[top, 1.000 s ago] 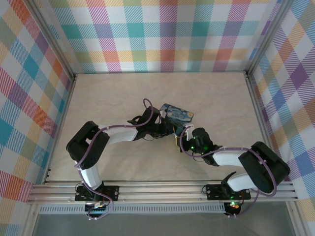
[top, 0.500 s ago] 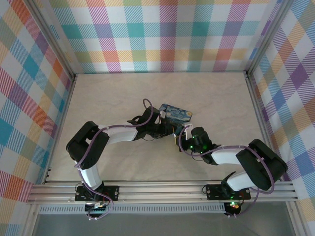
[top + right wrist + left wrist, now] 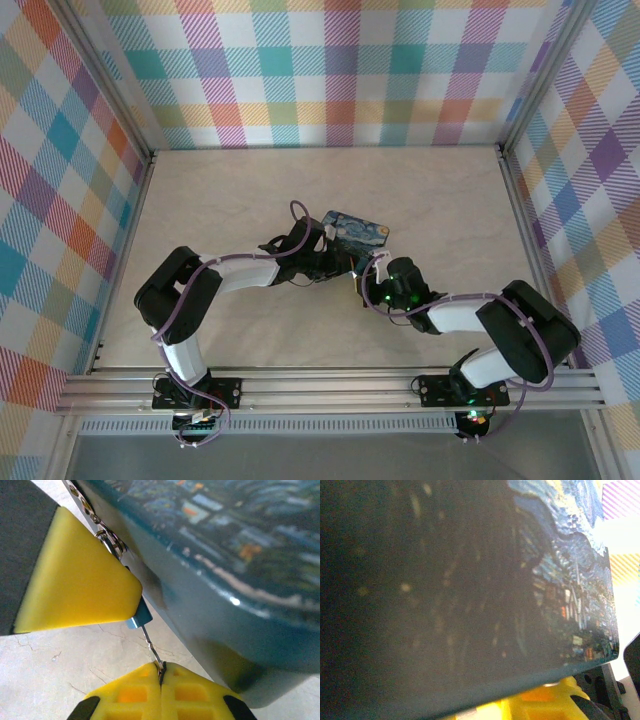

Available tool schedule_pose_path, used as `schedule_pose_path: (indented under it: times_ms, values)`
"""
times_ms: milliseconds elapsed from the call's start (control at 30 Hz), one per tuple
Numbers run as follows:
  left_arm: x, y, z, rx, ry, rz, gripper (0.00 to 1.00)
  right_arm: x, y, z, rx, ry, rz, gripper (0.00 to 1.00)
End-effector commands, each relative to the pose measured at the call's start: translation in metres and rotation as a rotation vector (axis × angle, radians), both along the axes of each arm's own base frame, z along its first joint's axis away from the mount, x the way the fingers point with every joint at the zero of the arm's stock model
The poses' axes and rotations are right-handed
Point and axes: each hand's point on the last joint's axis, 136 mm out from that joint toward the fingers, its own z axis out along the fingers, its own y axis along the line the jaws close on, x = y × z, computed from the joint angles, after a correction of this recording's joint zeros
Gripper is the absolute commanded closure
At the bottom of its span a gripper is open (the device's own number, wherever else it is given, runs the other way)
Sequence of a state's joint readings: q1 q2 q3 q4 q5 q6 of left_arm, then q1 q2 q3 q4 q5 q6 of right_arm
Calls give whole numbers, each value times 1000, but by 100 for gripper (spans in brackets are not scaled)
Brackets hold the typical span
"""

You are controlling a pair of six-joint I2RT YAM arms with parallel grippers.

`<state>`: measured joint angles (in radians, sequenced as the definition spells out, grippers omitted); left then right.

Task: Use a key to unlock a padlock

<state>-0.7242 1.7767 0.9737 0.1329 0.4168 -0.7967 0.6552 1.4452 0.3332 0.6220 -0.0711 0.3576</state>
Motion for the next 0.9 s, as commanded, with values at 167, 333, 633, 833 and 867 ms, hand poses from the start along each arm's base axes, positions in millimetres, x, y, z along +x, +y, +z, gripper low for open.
schedule_pose_path:
  times_ms: [167,333,633,833,867]
  values:
    - [-3,-11,33,-77,-39,-35,78,22,23,43,92,-123,26,100]
    - [-2,-11,33,-77,-38,-34,78,28,27,49,90,-144,32,100]
    - [-2,-10,33,-76,-39,-34,78,37,31,58,84,-183,31,100]
    - [-3,-10,33,-76,-39,-35,78,37,34,57,87,-175,41,100]
    - [-3,-10,33,-75,-38,-34,78,36,33,56,86,-172,40,100]
